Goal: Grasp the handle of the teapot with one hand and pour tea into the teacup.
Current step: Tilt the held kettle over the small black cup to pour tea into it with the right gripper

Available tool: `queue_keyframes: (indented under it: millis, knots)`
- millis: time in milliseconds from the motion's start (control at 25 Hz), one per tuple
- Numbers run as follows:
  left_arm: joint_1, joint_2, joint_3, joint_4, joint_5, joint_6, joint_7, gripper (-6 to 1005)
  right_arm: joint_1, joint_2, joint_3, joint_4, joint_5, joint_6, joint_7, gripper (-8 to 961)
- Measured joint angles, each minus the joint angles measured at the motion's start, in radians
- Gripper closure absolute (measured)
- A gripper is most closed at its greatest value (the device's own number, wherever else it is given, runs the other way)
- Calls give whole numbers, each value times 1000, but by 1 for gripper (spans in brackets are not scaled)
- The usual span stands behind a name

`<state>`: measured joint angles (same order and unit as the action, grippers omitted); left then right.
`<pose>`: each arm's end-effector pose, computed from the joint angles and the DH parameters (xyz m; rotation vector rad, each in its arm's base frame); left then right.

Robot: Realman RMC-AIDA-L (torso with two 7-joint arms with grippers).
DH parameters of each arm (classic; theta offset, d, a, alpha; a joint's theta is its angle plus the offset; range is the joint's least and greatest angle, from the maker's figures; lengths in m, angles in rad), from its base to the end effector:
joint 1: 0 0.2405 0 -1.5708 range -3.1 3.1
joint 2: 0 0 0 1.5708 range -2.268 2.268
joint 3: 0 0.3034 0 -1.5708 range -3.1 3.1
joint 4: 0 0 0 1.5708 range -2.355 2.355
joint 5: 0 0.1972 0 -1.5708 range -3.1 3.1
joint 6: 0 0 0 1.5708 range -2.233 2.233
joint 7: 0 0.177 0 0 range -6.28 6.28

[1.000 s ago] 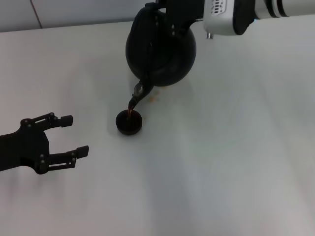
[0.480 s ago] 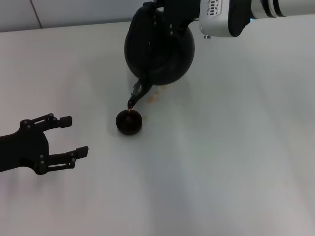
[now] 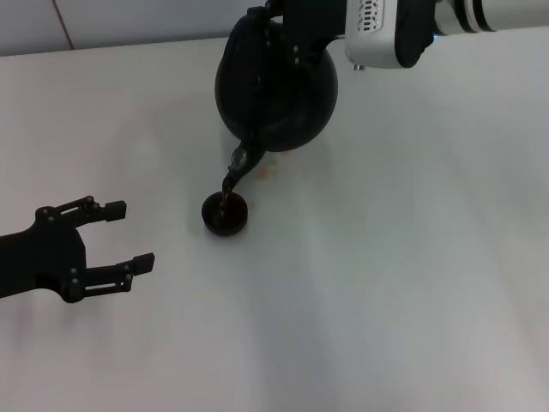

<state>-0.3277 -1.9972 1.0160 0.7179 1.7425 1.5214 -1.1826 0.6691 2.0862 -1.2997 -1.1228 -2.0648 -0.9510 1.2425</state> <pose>-0.3173 0.3060 -0.0381 -2.7540 -0.3790 -0.5978 0.1505 0.4581 -0.0537 -2.4567 -0.5648 0.0323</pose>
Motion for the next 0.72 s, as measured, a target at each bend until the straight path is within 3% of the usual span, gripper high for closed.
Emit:
queue_keyframes:
  millis: [720]
  knots:
    - [0, -1, 1, 0, 0, -4, 0, 151, -8, 0, 1, 10, 15, 15, 10, 862]
